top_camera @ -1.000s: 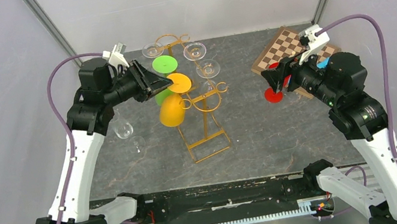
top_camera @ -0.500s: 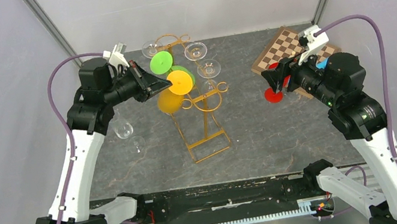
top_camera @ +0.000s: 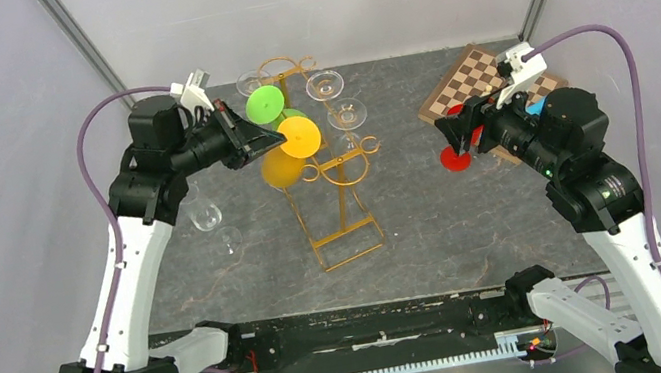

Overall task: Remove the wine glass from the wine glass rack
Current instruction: Pick up the wine glass from the wine rack.

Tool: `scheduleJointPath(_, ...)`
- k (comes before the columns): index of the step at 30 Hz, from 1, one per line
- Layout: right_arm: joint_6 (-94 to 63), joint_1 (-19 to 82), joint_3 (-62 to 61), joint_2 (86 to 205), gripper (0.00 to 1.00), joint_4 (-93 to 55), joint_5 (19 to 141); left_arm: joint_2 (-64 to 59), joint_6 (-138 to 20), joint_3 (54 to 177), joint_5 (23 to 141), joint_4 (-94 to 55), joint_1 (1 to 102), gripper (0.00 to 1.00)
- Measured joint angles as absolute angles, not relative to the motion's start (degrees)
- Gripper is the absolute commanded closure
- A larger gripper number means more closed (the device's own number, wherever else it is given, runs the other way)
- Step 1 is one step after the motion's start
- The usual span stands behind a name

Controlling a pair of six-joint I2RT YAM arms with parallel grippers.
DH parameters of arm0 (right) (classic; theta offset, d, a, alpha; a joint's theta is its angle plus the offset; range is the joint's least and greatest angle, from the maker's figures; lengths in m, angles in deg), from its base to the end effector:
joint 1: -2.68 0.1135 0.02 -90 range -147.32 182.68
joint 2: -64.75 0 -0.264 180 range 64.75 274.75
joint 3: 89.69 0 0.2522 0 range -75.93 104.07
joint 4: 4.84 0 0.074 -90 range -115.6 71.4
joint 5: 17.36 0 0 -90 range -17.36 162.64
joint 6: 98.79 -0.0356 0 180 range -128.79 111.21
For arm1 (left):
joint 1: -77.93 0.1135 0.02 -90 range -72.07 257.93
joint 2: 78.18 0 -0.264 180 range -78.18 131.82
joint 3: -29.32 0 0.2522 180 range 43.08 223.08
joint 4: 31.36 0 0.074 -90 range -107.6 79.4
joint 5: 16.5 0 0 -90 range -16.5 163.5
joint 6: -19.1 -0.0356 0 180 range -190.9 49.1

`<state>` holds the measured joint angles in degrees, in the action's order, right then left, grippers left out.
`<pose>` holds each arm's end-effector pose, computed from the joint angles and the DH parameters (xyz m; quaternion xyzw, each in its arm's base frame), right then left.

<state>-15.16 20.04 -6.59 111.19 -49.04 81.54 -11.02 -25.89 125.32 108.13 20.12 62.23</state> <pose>0.1402 0.0496 0.4411 -0.1227 0.7415 0.1922 0.6311 0.2196 -0.0827 0.4387 -0.0413 0.8103 -0.4813 0.3317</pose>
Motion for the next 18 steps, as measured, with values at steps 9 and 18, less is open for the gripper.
scheduleJointPath(9,-15.16,20.09,-6.59,111.19,0.30,-49.04,81.57,-11.15,-25.91,127.92,108.07,23.28,62.67,0.98)
scheduleJointPath(18,-15.19,20.09,-6.59,111.19,0.30,-49.06,81.57,-11.79,-25.97,130.30,107.21,26.50,63.30,0.98)
